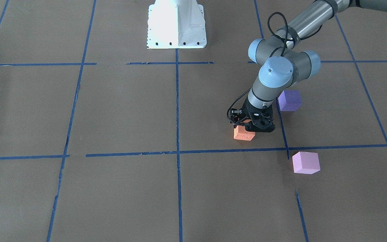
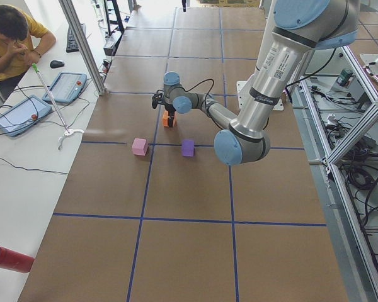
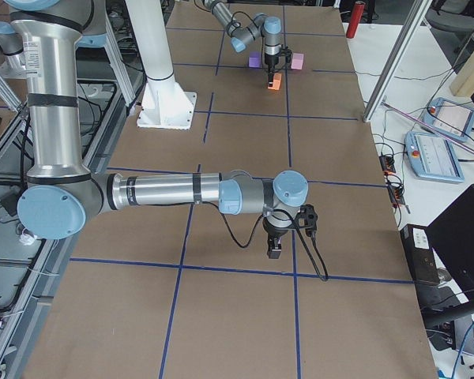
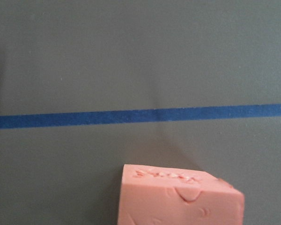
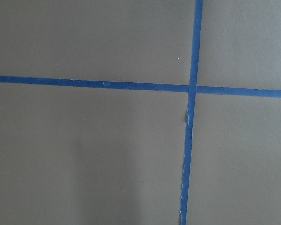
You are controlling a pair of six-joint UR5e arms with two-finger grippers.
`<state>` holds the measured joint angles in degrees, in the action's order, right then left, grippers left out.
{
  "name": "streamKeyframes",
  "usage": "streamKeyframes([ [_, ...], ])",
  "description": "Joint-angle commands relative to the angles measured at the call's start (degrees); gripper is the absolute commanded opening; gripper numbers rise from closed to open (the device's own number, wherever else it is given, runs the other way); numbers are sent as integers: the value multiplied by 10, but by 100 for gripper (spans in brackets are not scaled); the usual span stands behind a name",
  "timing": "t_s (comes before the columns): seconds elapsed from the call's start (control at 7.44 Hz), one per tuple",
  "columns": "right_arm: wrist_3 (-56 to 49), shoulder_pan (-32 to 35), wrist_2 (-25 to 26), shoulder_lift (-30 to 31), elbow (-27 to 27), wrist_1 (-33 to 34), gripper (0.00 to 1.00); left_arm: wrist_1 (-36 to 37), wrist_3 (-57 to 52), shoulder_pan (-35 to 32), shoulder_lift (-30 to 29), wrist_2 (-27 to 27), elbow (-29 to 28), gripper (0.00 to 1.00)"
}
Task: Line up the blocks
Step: 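Carry the orange cube with the left gripper between pink and purple cubes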
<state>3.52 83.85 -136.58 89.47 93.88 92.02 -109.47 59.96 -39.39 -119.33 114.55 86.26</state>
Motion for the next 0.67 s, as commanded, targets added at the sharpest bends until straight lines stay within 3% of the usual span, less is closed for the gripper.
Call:
streamKeyframes([
  [0.0,0,0,0,0,1,0,100,2,-12,-29,10,5,21,13],
  [0.27,0,0,0,0,0,0,100,3,-38,-86,86,77,51,13],
  [0.54,0,0,0,0,0,0,100,0,-76,-108,142,79,47,14],
])
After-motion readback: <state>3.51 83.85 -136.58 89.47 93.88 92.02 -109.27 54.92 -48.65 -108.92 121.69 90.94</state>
